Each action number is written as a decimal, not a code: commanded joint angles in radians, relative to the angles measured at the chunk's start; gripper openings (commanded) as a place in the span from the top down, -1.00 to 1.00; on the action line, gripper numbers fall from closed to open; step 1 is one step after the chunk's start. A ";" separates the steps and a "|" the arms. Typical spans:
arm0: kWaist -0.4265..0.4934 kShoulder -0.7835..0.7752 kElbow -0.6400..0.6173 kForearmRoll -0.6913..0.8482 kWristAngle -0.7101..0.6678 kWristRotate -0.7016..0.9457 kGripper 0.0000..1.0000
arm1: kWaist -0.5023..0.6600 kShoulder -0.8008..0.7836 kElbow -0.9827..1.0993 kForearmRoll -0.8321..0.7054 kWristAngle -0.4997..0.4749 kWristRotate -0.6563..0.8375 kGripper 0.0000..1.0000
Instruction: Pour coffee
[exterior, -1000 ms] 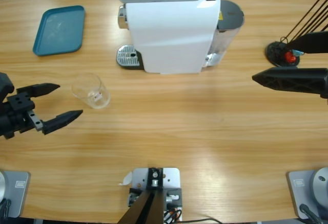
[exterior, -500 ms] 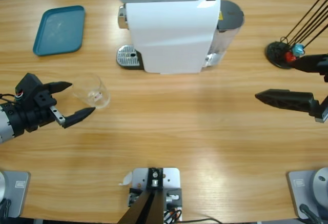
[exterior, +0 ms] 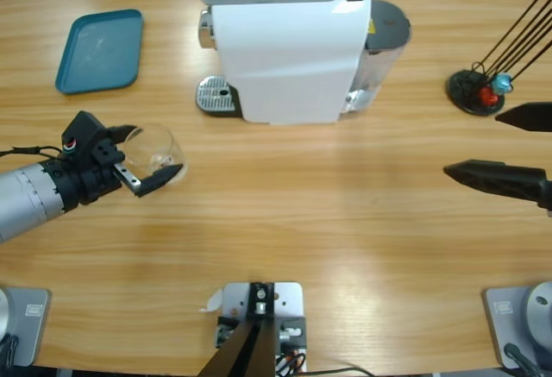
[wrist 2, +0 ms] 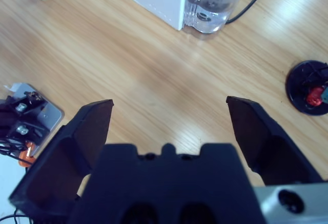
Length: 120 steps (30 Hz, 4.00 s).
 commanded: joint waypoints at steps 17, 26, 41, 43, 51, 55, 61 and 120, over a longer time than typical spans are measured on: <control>-0.012 -0.040 0.090 -0.145 0.021 0.029 1.00 | 0.008 -0.059 0.069 -0.020 -0.022 -0.031 -1.00; 0.298 -0.279 -0.049 0.056 -0.412 0.219 1.00 | 0.008 -0.049 0.115 -0.093 -0.021 -0.034 -1.00; 0.607 -0.035 -0.412 0.491 -0.755 0.511 1.00 | 0.008 -0.006 0.125 -0.113 -0.038 -0.026 -1.00; 0.607 -0.004 -0.457 0.553 -0.763 0.560 1.00 | 0.008 0.005 0.124 -0.121 -0.040 -0.026 -1.00; 0.600 0.086 -0.647 0.759 -0.813 0.627 1.00 | 0.008 0.004 0.095 -0.124 -0.136 -0.041 -1.00; 0.603 0.156 -0.676 0.726 -0.812 0.675 1.00 | 0.008 0.008 0.086 -0.123 -0.137 -0.048 -1.00; 0.577 0.217 -0.677 0.623 -0.802 0.689 1.00 | 0.008 0.011 0.071 -0.120 -0.131 -0.048 -1.00; 0.447 -0.145 -0.396 0.593 -0.535 0.449 -1.00 | 0.008 -0.018 -0.013 -0.092 -0.131 -0.048 -1.00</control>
